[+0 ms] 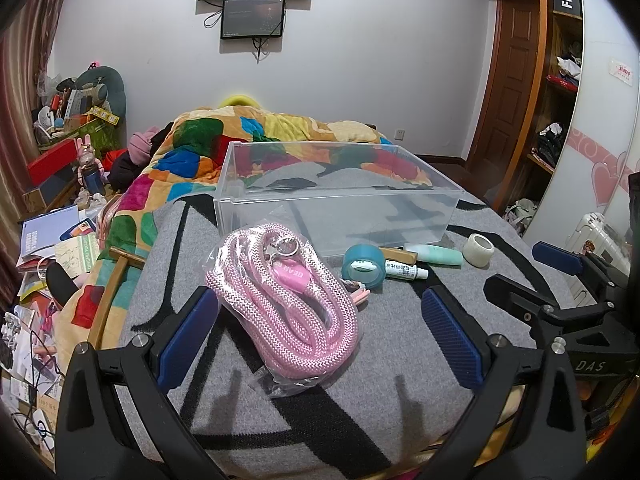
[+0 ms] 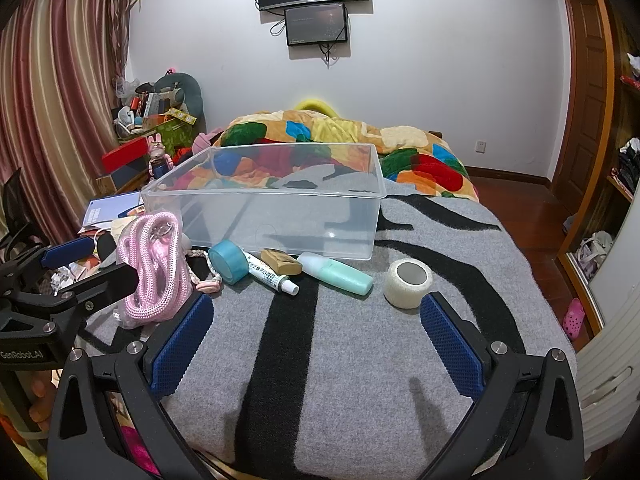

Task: Organize objects

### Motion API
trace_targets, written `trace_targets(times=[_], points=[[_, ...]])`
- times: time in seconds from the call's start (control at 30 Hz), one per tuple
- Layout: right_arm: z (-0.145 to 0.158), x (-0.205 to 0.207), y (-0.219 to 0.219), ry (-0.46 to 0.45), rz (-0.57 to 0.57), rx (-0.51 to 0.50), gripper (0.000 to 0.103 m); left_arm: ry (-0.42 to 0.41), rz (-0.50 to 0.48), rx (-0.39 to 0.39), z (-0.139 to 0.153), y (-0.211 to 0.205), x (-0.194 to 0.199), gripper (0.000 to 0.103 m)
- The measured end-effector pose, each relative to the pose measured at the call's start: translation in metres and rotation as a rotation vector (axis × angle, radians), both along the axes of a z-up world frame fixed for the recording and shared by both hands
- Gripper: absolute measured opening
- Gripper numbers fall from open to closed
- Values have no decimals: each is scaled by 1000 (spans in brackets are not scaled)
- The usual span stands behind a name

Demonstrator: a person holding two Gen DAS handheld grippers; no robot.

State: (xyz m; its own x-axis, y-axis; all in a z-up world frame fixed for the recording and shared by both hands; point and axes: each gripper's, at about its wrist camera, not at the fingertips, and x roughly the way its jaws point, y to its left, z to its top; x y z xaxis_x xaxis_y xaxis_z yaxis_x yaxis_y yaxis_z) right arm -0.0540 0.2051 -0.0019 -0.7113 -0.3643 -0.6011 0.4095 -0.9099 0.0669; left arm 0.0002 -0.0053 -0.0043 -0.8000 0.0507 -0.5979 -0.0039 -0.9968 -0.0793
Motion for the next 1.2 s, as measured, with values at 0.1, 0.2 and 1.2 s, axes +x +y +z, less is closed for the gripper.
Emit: trace_targets(times=[0.1,0.2,1.2], points=[[0,0,0,0,1,0,103,1,-1,-2,0,0,0,103],[0,0,0,0,1,0,103,2,-3,-7,-1,1,0,103],[-1,2,-1,0,6,-3,103,-3,0,-2,-1,1,1,103]])
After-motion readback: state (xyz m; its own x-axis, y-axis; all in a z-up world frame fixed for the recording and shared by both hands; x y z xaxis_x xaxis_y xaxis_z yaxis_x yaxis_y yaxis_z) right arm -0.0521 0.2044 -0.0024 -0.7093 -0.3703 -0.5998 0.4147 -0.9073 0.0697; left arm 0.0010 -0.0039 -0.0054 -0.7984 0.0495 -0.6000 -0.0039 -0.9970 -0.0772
